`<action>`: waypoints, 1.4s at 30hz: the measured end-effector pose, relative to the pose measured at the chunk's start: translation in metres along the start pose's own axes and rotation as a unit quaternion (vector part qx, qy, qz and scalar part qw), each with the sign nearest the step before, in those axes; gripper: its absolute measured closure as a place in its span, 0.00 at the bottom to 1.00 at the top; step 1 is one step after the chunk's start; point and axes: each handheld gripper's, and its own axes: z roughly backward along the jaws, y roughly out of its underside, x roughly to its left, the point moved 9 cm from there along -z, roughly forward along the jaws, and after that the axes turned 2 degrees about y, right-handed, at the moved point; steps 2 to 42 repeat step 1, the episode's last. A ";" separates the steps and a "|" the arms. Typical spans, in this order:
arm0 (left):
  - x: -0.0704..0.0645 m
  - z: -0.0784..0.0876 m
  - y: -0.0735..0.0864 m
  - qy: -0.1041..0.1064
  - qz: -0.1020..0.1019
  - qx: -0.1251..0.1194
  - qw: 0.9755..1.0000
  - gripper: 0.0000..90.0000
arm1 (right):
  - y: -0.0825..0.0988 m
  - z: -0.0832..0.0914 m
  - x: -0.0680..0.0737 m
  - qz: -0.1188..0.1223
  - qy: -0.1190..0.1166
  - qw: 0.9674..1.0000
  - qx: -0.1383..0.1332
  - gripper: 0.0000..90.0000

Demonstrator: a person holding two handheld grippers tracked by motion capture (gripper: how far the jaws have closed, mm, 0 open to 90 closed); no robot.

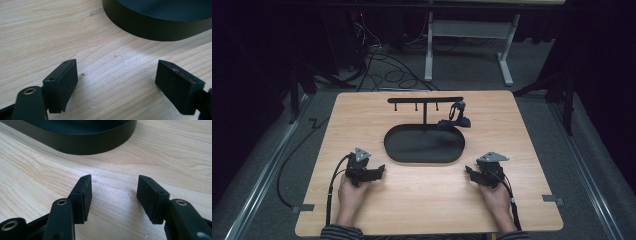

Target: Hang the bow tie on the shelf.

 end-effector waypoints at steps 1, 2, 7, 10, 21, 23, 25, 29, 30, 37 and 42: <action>0.000 0.000 0.000 0.000 -0.001 0.000 1.000 0.21 | 0.000 0.000 0.000 0.000 -0.001 1.000 0.000 0.52; 0.000 0.000 0.000 0.000 -0.001 0.000 1.000 0.21 | 0.000 0.000 0.000 0.000 -0.001 1.000 0.000 0.52; 0.000 0.000 0.000 0.000 -0.001 0.000 1.000 0.21 | 0.000 0.000 0.000 0.000 -0.001 1.000 0.000 0.52; 0.000 0.000 0.000 0.000 -0.001 0.000 1.000 0.21 | 0.000 0.000 0.000 0.000 -0.001 1.000 0.000 0.52; 0.000 0.000 0.000 0.000 -0.001 0.000 1.000 0.21 | 0.000 0.000 0.000 0.000 -0.001 1.000 0.000 0.52; 0.000 0.000 0.000 0.000 -0.001 0.000 1.000 0.21 | 0.000 0.000 0.000 0.000 -0.001 1.000 0.000 0.52; 0.000 0.000 0.000 0.000 -0.001 0.000 1.000 0.21 | 0.000 0.000 0.000 0.000 -0.001 1.000 0.000 0.52; 0.000 0.000 0.000 0.000 -0.001 0.000 1.000 0.21 | 0.000 0.000 0.000 0.000 -0.001 1.000 0.000 0.52; 0.000 0.000 0.000 0.000 -0.001 0.000 1.000 0.21 | 0.000 0.000 0.000 0.000 -0.001 1.000 0.000 0.52; 0.000 0.000 0.000 0.000 -0.001 0.000 1.000 0.21 | 0.000 0.000 0.000 0.000 -0.001 1.000 0.000 0.52; 0.000 0.000 0.000 0.000 -0.001 0.000 1.000 0.21 | 0.000 0.000 0.000 0.000 -0.001 1.000 0.000 0.52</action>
